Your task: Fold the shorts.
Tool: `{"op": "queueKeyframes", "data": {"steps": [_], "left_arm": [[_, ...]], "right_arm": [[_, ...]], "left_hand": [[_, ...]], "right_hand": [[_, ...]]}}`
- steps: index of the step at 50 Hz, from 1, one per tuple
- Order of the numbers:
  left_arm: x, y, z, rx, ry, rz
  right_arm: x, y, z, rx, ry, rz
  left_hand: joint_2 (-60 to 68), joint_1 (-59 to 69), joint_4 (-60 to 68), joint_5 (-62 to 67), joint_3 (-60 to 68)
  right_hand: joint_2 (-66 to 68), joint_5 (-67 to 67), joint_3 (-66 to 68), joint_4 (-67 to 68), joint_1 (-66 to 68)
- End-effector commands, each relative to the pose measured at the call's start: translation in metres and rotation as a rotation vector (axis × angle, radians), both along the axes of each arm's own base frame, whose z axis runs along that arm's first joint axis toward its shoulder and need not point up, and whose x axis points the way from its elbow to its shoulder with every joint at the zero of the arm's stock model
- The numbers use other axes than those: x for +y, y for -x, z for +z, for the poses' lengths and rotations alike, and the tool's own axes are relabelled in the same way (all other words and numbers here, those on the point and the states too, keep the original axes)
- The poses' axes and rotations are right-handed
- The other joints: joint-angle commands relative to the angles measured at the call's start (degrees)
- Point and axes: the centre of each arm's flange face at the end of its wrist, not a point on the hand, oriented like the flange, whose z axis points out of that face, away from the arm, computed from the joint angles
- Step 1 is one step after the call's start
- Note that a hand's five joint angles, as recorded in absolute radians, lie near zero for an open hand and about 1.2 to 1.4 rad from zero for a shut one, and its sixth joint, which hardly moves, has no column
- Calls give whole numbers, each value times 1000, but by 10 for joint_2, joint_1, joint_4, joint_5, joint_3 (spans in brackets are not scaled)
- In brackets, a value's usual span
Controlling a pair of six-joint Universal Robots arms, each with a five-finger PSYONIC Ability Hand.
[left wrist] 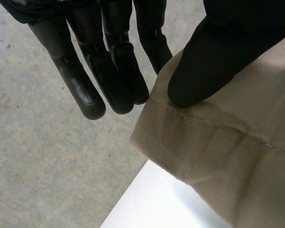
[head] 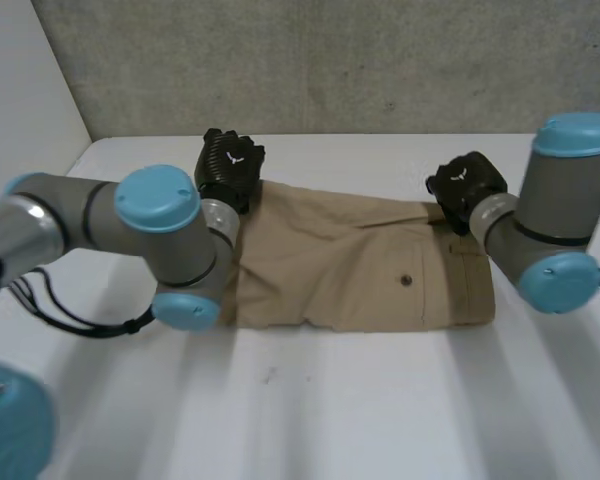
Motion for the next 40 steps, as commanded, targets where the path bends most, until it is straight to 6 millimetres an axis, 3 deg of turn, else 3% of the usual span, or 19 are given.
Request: {"op": "queueKeyframes", "data": {"steps": [1, 3, 9, 10, 12, 17, 22, 26, 30, 33, 40], "left_arm": [[-29, 13, -27, -31, 47, 16], [-32, 14, -29, -32, 60, 25], [-29, 15, -25, -29, 74, 51], [-27, 14, -24, -31, 68, 55], [-20, 8, -11, -31, 62, 70], [6, -10, 13, -33, 27, 64], [36, -26, 30, 28, -39, 30], [54, -36, 21, 44, -146, -6], [60, -39, 8, 38, -224, -26], [57, -41, 4, 35, -239, -19], [27, -43, -37, -2, -283, 32]], "right_arm": [[-38, -17, -23, -41, 143, -25], [-45, -19, -24, -57, 185, -35], [-47, -16, -5, -103, 233, -67], [-44, -14, 5, -118, 231, -72], [-39, -9, 13, -138, 212, -80], [-5, 3, 34, -181, 84, -80], [27, 11, 27, -165, -88, -37], [40, 30, 15, -152, -205, -41], [54, 41, 4, -148, -276, -34], [64, 44, -5, -145, -316, -28], [68, 54, -28, -150, -329, -42]], "left_hand": [[-365, -326, -367, -347, -361], [-550, -511, -552, -532, -547], [-586, -548, -589, -569, -583], [-586, -548, -589, -569, -583], [-586, -548, -589, -569, -583], [-586, -548, -589, -569, -583], [-586, -548, -589, -569, -583], [-583, -544, -585, -565, -579], [-578, -539, -580, -560, -574], [-576, -538, -578, -558, -573], [-572, -534, -575, -555, -569]], "right_hand": [[-212, -197, -215, -223, -66], [-571, -556, -575, -583, -426], [-571, -556, -575, -583, -426], [-571, -556, -575, -583, -426], [-571, -556, -575, -583, -426], [-571, -556, -575, -583, -426], [-571, -556, -575, -583, -426], [-571, -556, -575, -583, -426], [-522, -507, -525, -533, -376], [-465, -449, -468, -476, -319], [-419, -404, -422, -430, -273]]}}
